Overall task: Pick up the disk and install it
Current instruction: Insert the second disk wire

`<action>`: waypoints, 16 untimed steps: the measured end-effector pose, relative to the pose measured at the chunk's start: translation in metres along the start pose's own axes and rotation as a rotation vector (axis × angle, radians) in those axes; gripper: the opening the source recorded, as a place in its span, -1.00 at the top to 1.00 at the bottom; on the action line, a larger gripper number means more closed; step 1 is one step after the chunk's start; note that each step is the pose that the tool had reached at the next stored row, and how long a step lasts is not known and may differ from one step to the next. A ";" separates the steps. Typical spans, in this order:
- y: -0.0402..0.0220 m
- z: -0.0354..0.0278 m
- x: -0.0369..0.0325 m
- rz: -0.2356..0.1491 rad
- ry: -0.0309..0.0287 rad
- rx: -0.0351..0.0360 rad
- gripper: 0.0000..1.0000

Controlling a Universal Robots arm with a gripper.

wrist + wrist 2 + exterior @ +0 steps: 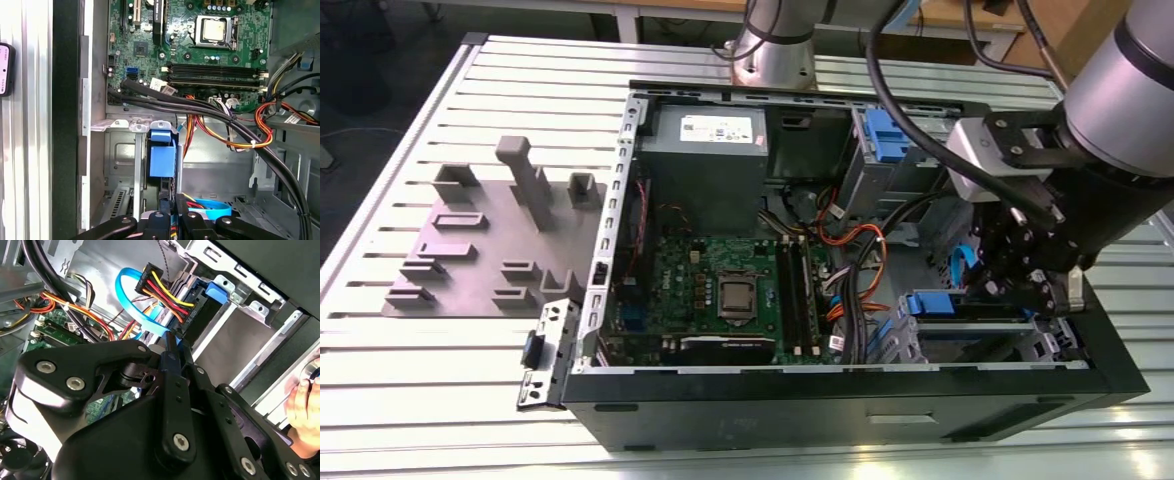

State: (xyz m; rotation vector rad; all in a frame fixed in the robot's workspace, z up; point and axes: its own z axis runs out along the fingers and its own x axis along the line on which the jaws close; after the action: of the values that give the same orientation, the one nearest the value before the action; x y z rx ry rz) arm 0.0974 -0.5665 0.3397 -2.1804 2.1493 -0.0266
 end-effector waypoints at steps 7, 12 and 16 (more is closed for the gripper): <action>0.0004 0.0020 0.0003 0.000 -0.0001 0.0025 0.68; 0.0006 0.0035 0.0005 0.000 0.0001 0.0029 0.68; 0.0006 0.0045 0.0007 0.000 0.0000 0.0032 0.68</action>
State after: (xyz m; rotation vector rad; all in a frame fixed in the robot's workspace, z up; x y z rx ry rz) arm 0.0970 -0.5669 0.3352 -2.1789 2.1476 -0.0300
